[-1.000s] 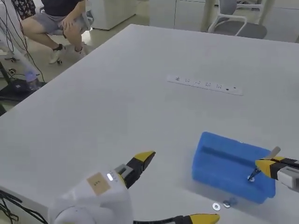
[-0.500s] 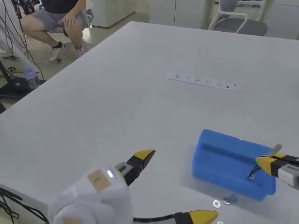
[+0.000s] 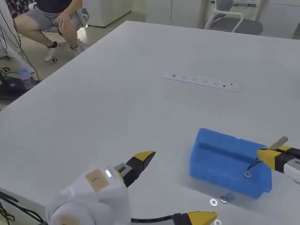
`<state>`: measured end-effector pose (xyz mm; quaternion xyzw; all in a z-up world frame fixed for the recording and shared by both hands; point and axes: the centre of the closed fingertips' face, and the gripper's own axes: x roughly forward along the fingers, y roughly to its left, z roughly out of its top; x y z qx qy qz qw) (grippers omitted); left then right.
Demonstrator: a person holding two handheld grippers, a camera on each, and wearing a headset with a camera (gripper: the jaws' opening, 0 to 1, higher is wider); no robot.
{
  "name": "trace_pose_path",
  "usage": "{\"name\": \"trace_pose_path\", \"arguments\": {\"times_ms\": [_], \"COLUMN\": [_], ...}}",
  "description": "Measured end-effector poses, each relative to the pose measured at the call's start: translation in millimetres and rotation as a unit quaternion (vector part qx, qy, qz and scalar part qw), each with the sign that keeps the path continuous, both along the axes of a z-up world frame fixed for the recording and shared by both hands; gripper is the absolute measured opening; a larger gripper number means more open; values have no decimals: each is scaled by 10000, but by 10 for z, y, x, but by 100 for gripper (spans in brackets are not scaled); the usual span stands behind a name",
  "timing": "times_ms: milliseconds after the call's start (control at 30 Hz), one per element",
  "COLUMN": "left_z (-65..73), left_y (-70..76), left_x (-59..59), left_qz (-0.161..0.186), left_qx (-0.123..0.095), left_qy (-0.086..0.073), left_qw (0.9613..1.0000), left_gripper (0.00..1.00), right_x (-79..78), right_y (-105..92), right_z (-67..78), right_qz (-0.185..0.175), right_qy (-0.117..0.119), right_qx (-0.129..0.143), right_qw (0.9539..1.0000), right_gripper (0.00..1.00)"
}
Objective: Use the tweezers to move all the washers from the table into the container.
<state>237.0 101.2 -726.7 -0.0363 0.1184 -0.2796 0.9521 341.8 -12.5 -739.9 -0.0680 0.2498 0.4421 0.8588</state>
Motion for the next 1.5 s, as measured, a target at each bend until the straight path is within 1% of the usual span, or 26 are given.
{"name": "trace_pose_path", "arguments": {"times_ms": [67,100,167,200,267,333,367,400,533,567,700,767,800,867,933,1067,1200,1333,1367,1433,1500], "left_z": [-6,-23,-33,-30,-27,-37,-40,-54,-62,-66,-79,-84,-85,-94,-101,-107,-107,-115,-115,-115,-123], "left_y": [-6,-6,-4,-4,-1,-2,-3,2,-14,-22,-34,-34,-34,-35,-41,-53,-54,-58,-60,-66,-66], "left_x": [-4,-8,-10,-9,-8,-9,-10,-12,-17,-21,-26,-27,-27,-30,-33,-40,-41,-44,-45,-47,-49], "left_qz": [-27,-39,-46,-47,-45,-50,-54,-61,-100,-119,-136,-137,-135,-143,-157,-173,-162,-160,-163,-171,-173], "left_qx": [-7,14,35,35,33,32,42,75,112,115,167,171,182,193,218,245,235,266,264,271,299], "left_qy": [7,42,58,46,34,61,63,83,89,100,118,128,128,144,152,165,169,189,194,194,207], "left_qw": [10000,10000,10000,10000,10000,10000,10000,9999,9998,9998,9997,9997,9997,9996,9995,9994,9994,9993,9993,9993,9992], "left_gripper": [90,90,89,89,89,88,88,88,87,87,86,86,86,85,85,85,85,84,84,84,84], "right_x": [-74,-133,-227,-279,-341,-402,-446,-471,-561,-597,-689,-757,-803,-845,-860,-825,-828,-870,-881,-887,-902], "right_y": [20,32,51,60,72,88,111,127,177,189,220,255,276,283,288,269,277,281,284,282,288], "right_z": [33,52,106,126,143,148,142,125,-78,-141,-294,-359,-414,-488,-521,-583,-609,-656,-647,-647,-645], "right_qz": [134,202,264,305,349,388,422,444,479,491,538,518,545,532,531,521,553,656,663,669,732], "right_qy": [-72,-95,-80,-90,-110,-116,-76,-58,116,214,382,477,539,597,619,610,642,672,631,648,596], "right_qx": [-86,-119,-23,-24,-36,-41,25,53,14,32,27,21,-1,-23,-12,-18,-15,-100,-87,-91,-145], "right_qw": [9998,9997,9996,9995,9993,9992,9991,9990,9988,9986,9978,9975,9971,9968,9967,9968,9964,9955,9958,9956,9954], "right_gripper": [3,3,3,3,3,3,3,3,3,3,3,3,3,3,3,3,3,3,3,3,3]}}
